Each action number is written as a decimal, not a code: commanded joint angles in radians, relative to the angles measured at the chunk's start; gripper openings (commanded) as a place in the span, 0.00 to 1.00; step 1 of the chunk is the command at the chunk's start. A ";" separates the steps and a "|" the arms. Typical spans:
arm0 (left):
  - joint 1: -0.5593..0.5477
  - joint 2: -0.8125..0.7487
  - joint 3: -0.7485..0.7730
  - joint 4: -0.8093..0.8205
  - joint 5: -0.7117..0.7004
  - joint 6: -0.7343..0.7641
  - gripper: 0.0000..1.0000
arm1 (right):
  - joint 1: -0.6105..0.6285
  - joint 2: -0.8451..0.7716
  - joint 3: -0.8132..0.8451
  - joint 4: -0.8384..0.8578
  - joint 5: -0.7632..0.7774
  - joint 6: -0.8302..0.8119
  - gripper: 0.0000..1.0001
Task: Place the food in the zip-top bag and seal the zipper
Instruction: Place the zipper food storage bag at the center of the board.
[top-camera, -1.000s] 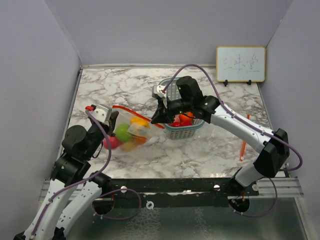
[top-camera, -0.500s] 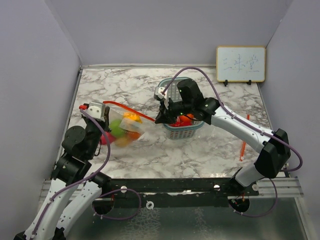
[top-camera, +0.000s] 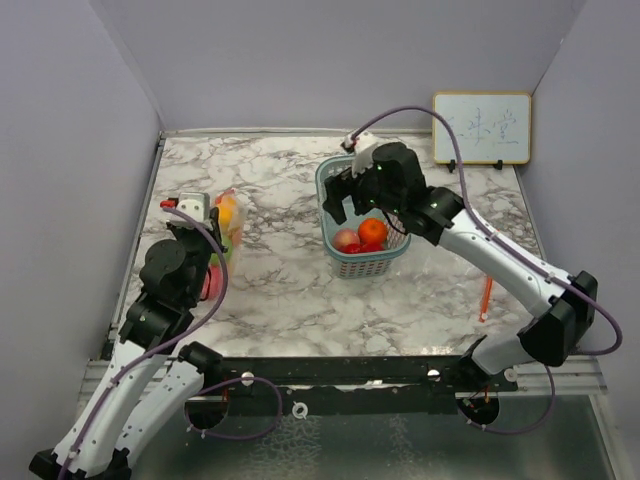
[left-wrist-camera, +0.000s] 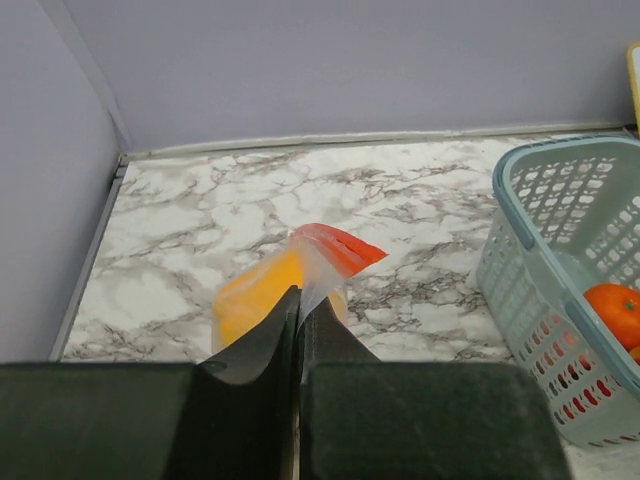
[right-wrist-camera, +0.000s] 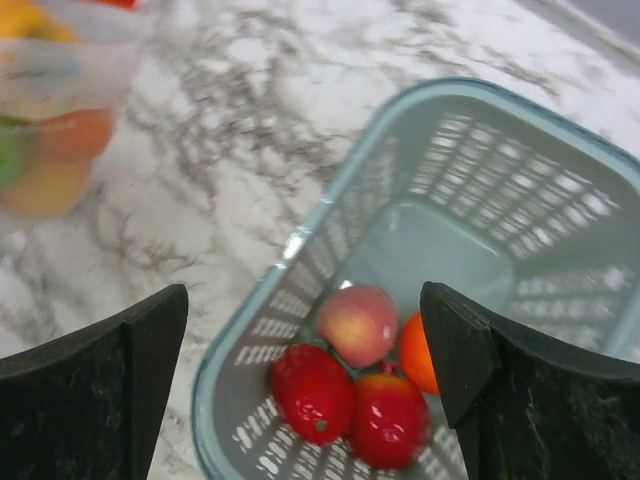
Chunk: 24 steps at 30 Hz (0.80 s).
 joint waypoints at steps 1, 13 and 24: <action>0.006 0.048 -0.031 0.065 -0.143 -0.145 0.00 | -0.146 -0.123 -0.034 -0.118 0.395 0.283 1.00; 0.007 0.123 -0.027 0.079 0.179 -0.144 0.99 | -0.501 0.062 -0.130 -0.200 0.404 0.462 1.00; 0.007 0.081 -0.081 0.124 0.323 -0.072 0.99 | -0.507 0.312 -0.145 -0.146 0.395 0.473 1.00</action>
